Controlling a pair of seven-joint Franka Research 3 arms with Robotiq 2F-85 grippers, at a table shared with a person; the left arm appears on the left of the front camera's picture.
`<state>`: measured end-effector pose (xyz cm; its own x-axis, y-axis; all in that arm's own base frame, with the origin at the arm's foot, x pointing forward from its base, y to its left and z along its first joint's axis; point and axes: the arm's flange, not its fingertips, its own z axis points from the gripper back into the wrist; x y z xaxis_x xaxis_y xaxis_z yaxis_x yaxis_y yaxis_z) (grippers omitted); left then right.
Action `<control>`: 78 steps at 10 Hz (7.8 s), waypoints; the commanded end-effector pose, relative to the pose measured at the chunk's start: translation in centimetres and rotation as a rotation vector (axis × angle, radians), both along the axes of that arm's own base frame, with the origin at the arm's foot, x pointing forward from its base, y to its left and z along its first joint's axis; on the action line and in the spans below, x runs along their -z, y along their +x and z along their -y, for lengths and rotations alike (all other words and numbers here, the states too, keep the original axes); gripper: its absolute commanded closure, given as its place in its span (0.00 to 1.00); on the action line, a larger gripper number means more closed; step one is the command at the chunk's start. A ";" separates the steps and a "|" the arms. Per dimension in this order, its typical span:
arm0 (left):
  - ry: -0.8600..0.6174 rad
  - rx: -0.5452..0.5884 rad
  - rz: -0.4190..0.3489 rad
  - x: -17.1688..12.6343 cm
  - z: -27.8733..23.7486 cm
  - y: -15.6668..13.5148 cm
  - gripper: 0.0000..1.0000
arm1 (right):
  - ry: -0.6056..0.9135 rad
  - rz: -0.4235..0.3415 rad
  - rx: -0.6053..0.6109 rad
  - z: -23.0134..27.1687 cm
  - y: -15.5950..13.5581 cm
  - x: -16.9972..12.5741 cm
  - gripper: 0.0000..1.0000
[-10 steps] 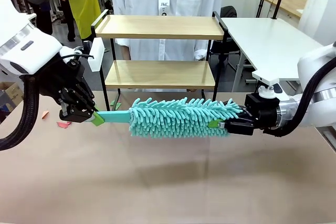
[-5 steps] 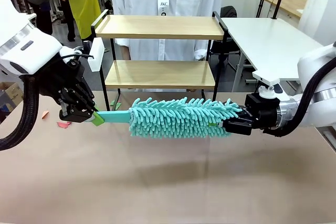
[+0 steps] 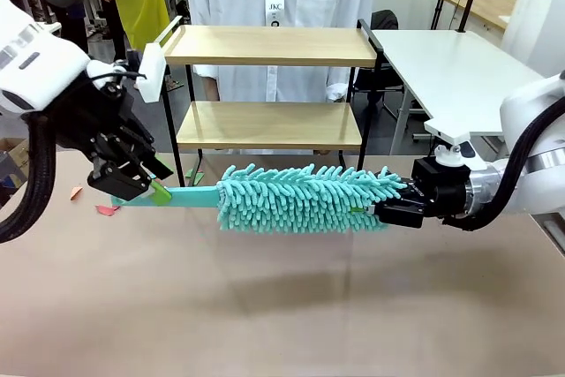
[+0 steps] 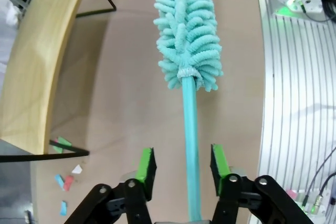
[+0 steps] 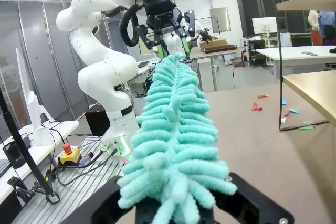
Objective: Clean the shelf.
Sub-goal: Hand the Duster back to the human.
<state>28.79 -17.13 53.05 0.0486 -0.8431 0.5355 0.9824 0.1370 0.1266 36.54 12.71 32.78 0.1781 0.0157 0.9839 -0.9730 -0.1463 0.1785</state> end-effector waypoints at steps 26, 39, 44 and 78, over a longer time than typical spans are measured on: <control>-0.473 -0.063 -0.039 0.5 -20.8 1.9 0.00 | 0.159 0.159 1.047 16.1 -2.1 -28.1 0.83; -0.473 -0.063 -0.039 0.5 -20.8 1.9 0.00 | -0.135 -0.127 1.485 24.0 -0.6 -5.0 0.83; -0.473 -0.063 -0.039 0.5 -20.8 1.9 0.00 | -0.139 -0.179 1.451 25.8 2.4 -6.6 0.83; -0.473 -0.063 -0.039 0.5 -20.8 1.9 0.00 | 0.461 -0.328 1.392 36.1 -2.0 -27.4 0.00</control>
